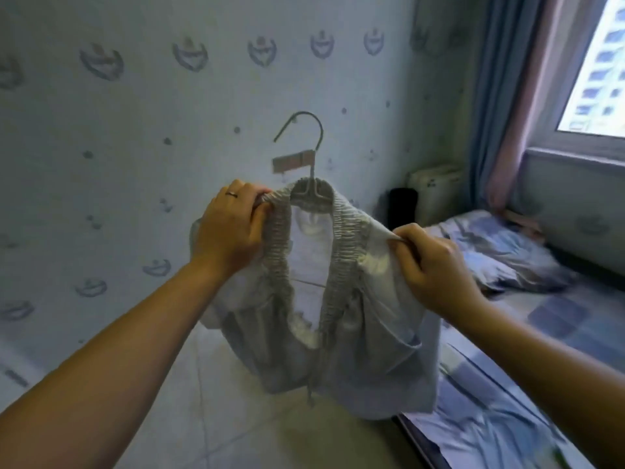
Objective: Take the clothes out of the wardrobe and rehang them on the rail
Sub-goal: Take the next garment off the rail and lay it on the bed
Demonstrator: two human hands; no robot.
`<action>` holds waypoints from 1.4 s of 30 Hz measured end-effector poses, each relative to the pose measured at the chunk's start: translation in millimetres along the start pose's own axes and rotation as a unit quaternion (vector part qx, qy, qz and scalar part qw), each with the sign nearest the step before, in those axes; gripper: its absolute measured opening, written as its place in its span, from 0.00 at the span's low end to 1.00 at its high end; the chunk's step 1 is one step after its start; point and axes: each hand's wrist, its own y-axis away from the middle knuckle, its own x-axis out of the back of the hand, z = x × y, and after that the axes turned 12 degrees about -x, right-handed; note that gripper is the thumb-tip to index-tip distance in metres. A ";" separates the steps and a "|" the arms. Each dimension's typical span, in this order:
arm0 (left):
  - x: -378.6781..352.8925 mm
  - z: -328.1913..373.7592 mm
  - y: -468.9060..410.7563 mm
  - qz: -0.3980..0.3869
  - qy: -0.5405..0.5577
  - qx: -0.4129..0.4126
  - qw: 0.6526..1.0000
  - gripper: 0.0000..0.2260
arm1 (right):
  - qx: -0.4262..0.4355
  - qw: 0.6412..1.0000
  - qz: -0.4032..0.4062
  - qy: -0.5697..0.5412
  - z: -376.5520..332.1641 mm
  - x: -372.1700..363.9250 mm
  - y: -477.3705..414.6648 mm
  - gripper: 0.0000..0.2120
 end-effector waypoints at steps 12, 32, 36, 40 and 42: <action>-311.5 72.2 0.3 -0.228 0.237 -0.050 0.943 0.14 | -0.325 0.928 -0.086 0.158 203.9 -12.7 119.7 0.11; -706.9 212.9 18.6 -0.492 0.231 -0.158 0.824 0.11 | -0.703 0.645 -0.118 0.275 486.0 -85.8 214.8 0.09; -780.0 241.6 42.1 -0.510 0.246 -0.164 0.808 0.11 | -0.712 0.638 -0.104 0.273 556.1 -105.2 252.3 0.09; -851.2 263.6 64.7 -0.524 0.265 -0.161 0.793 0.11 | -0.711 0.647 -0.080 0.263 631.6 -128.8 287.4 0.09; -883.5 273.2 75.5 -0.528 0.271 -0.140 0.793 0.11 | -0.712 0.649 -0.072 0.260 669.6 -140.8 300.4 0.10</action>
